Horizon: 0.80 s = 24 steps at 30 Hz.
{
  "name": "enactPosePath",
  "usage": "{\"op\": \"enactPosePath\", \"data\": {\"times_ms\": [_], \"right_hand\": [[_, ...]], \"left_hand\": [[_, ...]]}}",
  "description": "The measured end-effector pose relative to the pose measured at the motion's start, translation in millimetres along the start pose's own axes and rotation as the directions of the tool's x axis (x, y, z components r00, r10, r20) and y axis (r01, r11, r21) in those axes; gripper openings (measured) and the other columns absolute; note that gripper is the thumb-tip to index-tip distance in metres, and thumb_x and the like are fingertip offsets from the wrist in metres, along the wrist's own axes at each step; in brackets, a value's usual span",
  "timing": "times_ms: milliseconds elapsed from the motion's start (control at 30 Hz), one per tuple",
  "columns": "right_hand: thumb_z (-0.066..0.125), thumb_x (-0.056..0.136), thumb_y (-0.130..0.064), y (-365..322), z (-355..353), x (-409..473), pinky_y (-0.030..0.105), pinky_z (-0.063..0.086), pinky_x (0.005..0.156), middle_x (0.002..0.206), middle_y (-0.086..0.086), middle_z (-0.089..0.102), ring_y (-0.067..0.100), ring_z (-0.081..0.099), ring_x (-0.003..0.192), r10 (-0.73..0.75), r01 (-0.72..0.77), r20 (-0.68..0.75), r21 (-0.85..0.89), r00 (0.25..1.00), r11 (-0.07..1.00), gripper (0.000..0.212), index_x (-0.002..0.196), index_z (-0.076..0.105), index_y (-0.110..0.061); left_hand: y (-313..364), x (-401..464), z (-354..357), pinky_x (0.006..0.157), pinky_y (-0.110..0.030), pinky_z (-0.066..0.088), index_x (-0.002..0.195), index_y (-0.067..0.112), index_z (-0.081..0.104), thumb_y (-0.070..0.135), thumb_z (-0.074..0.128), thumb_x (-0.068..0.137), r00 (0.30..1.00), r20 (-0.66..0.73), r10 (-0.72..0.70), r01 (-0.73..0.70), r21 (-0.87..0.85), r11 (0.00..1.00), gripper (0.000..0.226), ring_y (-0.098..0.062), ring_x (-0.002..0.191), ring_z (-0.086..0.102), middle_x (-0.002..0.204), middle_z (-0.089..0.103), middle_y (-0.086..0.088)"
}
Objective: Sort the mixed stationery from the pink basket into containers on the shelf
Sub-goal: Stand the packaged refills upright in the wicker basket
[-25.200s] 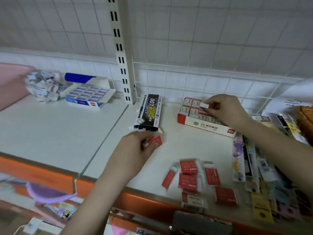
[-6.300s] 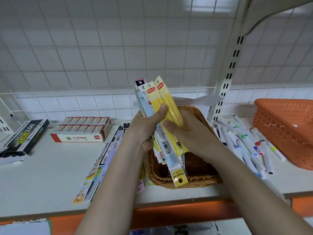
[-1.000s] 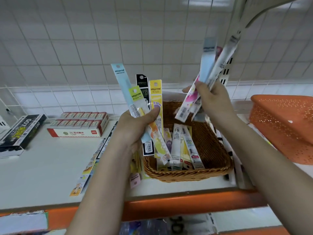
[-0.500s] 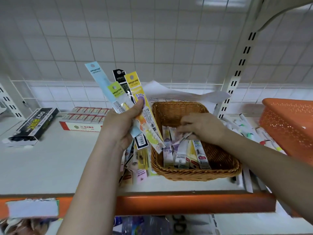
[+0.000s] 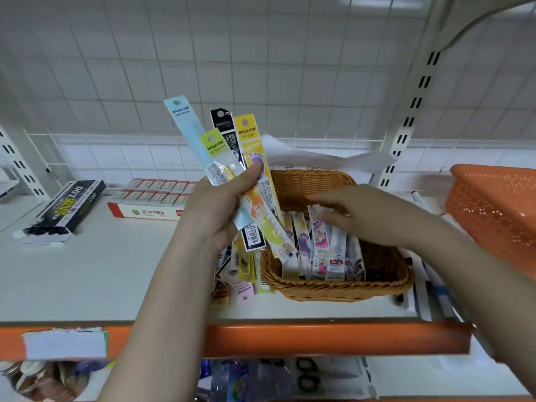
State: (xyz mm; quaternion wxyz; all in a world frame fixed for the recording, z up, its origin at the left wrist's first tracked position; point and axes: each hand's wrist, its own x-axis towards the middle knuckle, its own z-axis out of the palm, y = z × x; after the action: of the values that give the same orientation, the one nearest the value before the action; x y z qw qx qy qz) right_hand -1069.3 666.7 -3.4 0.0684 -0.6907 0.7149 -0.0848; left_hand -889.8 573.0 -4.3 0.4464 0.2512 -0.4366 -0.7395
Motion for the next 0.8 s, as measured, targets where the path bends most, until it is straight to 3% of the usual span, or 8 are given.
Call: {"op": "enactPosePath", "data": {"times_ms": [67,200,367,433,567,633,700,800], "right_hand": [[0.046,0.088,-0.049,-25,1,-3,0.02,0.046,0.075,0.104,-0.002,0.069,0.006,0.063,0.087,-0.059,0.1,-0.102,0.469,0.993,0.877,0.044,0.123,0.06,-0.026],[0.058,0.091,-0.032,-42,14,-1,0.028,0.04,0.057,0.054,0.005,0.054,0.009,0.045,0.05,0.11,0.086,-0.221,0.721,0.969,0.688,0.027,0.085,0.067,-0.007],[0.066,0.083,-0.043,-39,30,2,0.035,0.052,0.058,0.079,0.029,0.052,0.031,0.05,0.059,0.261,-0.047,-0.072,0.905,0.963,0.422,0.031,0.091,0.073,-0.014],[0.073,0.07,-0.053,-39,35,2,0.059,0.049,0.089,0.102,0.036,0.058,0.033,0.06,0.08,0.313,-0.06,-0.048,0.944,0.948,0.326,0.039,0.089,0.075,-0.019],[0.066,0.085,-0.03,-26,27,1,0.046,0.051,0.089,0.105,0.02,0.068,0.035,0.065,0.093,0.452,0.003,-0.092,0.981,0.888,0.193,0.018,0.085,0.074,-0.013],[0.066,0.086,-0.029,-10,19,1,0.029,0.054,0.073,0.087,0.021,0.068,0.024,0.066,0.074,0.518,0.081,-0.266,0.932,0.813,0.352,0.027,0.085,0.07,-0.002],[0.067,0.086,-0.027,8,14,3,0.02,0.044,0.056,0.072,0.029,0.059,0.015,0.052,0.056,0.474,0.148,-0.564,0.735,0.676,0.662,0.035,0.08,0.065,0.007],[0.071,0.083,-0.02,33,13,4,0.012,0.038,0.059,0.069,0.01,0.066,0.011,0.055,0.061,0.162,0.123,-0.796,0.284,0.584,0.951,0.022,0.073,0.07,-0.001]], "left_hand": [[-3,-1,8,0.055,-0.026,0.055,0.091,0.006,0.064,0.005,0.062,0.085,0.997,0.081,-0.01,0.01,0.006,1.0,0.006,-0.015,0.062,0.069,0.073,0.072,-0.005],[-12,-3,18,0.057,-0.029,0.058,0.087,0.005,0.065,0.013,0.057,0.089,0.982,0.182,-0.042,0.035,0.04,0.999,0.012,-0.019,0.062,0.069,0.075,0.072,-0.009],[-19,-5,24,0.064,-0.028,0.059,0.085,0.009,0.066,0.026,0.049,0.096,0.974,0.212,-0.083,0.056,0.131,0.99,0.026,-0.017,0.068,0.07,0.078,0.073,-0.006],[-22,-5,26,0.074,-0.029,0.058,0.088,0.011,0.066,0.029,0.046,0.097,0.968,0.231,-0.101,0.062,0.169,0.984,0.028,-0.017,0.076,0.07,0.082,0.074,-0.005],[-23,0,23,0.083,-0.024,0.051,0.099,0.024,0.066,0.035,0.038,0.098,0.966,0.25,-0.063,-0.003,0.255,0.967,0.031,-0.007,0.089,0.067,0.089,0.072,0.007],[-21,2,19,0.069,-0.018,0.047,0.1,0.028,0.067,0.037,0.036,0.099,0.972,0.23,-0.05,-0.027,0.319,0.947,0.032,-0.004,0.073,0.06,0.081,0.063,0.008],[-18,2,16,0.057,-0.017,0.041,0.099,0.024,0.068,0.037,0.039,0.098,0.975,0.216,-0.057,-0.019,0.332,0.943,0.032,-0.005,0.057,0.049,0.069,0.054,0.005],[-18,0,13,0.052,-0.017,0.044,0.095,0.017,0.066,0.036,0.049,0.093,0.979,0.198,-0.051,-0.028,0.38,0.925,0.026,-0.003,0.05,0.052,0.058,0.058,0.007]]}}
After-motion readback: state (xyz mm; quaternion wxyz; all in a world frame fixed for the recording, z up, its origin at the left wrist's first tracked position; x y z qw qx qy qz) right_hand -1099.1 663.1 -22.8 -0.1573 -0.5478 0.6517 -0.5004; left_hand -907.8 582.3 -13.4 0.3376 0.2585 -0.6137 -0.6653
